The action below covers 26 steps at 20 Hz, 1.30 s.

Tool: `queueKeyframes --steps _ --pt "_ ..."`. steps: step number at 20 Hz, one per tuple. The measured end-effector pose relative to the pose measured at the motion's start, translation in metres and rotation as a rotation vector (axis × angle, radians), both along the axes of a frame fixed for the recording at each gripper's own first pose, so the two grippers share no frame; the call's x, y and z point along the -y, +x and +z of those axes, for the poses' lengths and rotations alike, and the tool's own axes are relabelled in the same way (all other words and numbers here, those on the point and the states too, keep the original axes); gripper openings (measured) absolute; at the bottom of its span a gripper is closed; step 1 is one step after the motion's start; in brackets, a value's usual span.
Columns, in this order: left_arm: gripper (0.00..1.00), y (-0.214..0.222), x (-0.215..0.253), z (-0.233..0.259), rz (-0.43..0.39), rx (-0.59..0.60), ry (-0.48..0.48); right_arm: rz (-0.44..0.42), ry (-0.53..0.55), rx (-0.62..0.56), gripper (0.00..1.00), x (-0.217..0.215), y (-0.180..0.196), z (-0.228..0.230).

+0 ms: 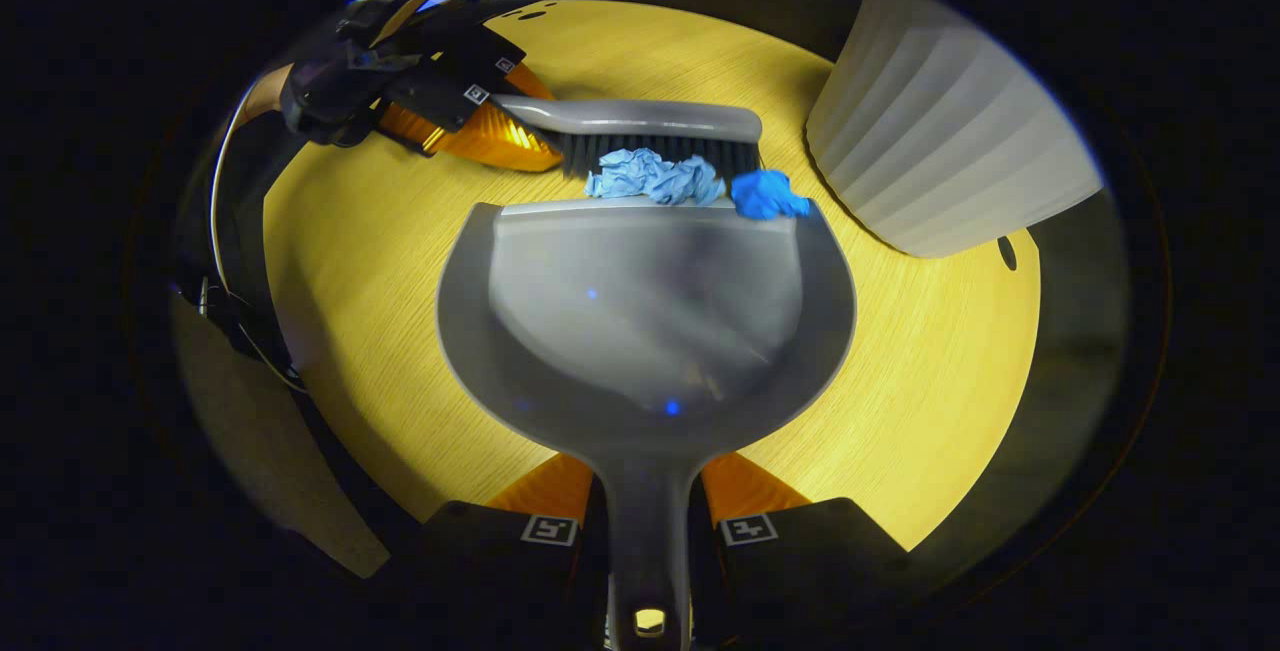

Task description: Pick up the small broom and dustpan from the desktop, sweep the trash into the dustpan with the broom, and then empty the trash into the garbage bin.

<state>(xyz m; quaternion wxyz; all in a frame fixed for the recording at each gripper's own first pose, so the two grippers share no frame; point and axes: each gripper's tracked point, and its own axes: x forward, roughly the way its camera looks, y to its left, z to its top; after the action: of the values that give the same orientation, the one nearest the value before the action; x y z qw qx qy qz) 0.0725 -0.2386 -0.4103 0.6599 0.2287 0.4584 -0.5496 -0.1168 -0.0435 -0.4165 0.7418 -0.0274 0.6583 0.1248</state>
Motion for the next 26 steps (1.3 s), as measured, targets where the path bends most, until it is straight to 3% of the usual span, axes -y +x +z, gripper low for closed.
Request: queueKeyframes --steps 4,6,11,17,24,26 --pt "0.28 -0.004 0.001 0.007 -0.014 -0.048 -0.041 0.008 0.003 0.038 0.37 0.002 -0.003 -0.007" --pt "0.28 0.000 0.003 0.017 0.019 -0.065 -0.069 -0.011 -0.001 0.088 0.36 0.001 -0.003 -0.008" --pt "0.28 0.009 -0.004 0.022 0.169 -0.008 -0.100 -0.115 -0.015 0.185 0.37 0.000 -0.008 0.007" --pt "0.28 0.012 -0.019 0.023 0.347 0.003 -0.108 -0.276 -0.034 0.167 0.37 0.008 -0.027 0.029" --pt "0.31 0.019 -0.013 0.024 0.338 0.040 -0.055 -0.231 -0.057 0.093 0.36 0.010 -0.038 0.017" --pt "0.28 0.021 -0.009 0.025 0.331 0.067 -0.025 -0.212 -0.059 0.073 0.37 0.010 -0.040 0.016"
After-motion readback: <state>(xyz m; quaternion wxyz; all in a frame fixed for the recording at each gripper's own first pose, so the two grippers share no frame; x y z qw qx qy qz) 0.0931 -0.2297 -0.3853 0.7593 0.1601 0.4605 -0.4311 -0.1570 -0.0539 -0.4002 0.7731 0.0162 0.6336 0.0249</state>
